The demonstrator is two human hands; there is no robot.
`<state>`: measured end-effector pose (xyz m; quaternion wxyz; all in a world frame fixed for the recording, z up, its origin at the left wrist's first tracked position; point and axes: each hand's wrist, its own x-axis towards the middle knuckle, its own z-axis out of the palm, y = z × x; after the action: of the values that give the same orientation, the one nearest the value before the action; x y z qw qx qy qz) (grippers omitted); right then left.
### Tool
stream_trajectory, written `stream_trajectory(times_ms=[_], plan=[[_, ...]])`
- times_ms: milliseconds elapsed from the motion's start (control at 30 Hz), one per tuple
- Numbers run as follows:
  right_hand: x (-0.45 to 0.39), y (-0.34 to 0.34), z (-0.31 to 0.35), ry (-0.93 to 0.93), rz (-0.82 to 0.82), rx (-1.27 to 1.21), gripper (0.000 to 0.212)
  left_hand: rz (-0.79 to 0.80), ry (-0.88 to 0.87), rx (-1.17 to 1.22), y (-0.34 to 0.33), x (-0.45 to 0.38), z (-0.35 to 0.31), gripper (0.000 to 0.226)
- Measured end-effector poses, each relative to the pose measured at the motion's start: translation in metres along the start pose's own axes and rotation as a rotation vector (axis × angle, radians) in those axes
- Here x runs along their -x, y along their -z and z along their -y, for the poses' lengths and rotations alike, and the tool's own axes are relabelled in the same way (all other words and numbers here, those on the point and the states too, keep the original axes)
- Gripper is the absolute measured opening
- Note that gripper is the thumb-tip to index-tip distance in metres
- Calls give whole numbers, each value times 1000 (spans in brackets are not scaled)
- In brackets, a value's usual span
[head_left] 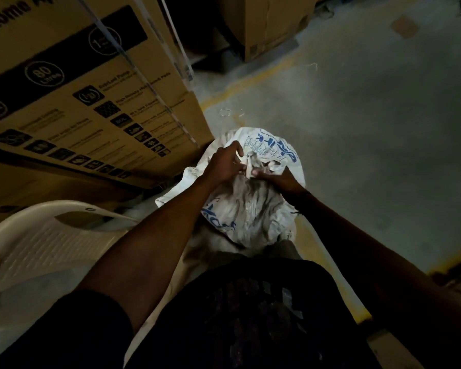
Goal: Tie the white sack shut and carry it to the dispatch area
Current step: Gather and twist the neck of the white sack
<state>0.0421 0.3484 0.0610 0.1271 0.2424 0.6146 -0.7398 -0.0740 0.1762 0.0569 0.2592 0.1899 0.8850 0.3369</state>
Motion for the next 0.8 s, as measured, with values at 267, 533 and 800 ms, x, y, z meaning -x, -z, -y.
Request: stream_trajectory(times_ms=[267,533,800], plan=[[-18,-13,-8,110,-165,68,37,130,86,195,4,-22,-11,31],[-16,-2,-11,-1,-17,-39,61,305,31,-106,36,5,43,99],[-17,18,-20,-99,39,-8,59,210,15,75,25,23,67,69]])
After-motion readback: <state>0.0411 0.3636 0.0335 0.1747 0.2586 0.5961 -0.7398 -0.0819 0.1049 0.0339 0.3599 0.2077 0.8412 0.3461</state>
